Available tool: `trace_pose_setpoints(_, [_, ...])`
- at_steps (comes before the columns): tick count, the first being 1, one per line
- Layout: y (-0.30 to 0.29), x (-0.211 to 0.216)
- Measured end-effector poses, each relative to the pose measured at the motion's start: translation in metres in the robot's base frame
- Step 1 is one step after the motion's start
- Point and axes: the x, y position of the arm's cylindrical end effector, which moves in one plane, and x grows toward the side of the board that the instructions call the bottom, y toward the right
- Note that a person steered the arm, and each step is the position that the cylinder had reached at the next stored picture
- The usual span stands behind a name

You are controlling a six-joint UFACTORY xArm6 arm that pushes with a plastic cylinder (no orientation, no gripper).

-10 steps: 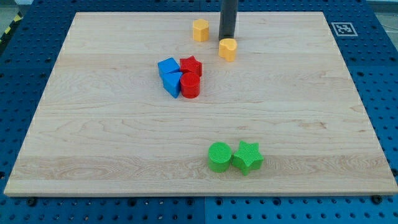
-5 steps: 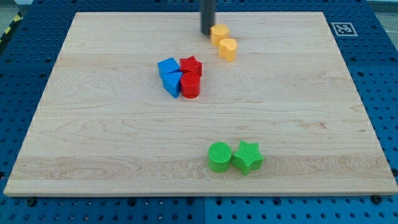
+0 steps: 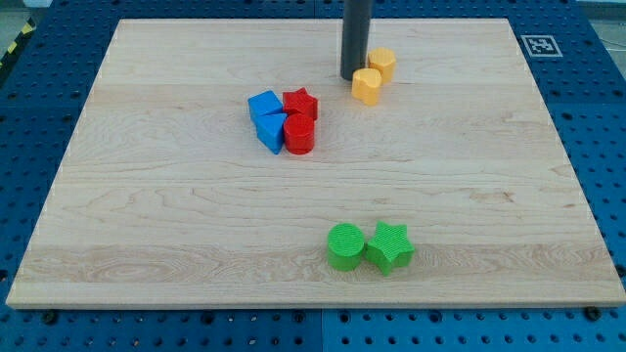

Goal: Push the yellow blocks above the green star

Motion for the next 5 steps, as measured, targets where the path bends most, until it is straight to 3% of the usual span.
trace_pose_setpoints(2, [-0.046,0.008])
trace_pose_setpoints(4, [-0.018,0.058])
trace_pose_setpoints(5, [0.001,0.061])
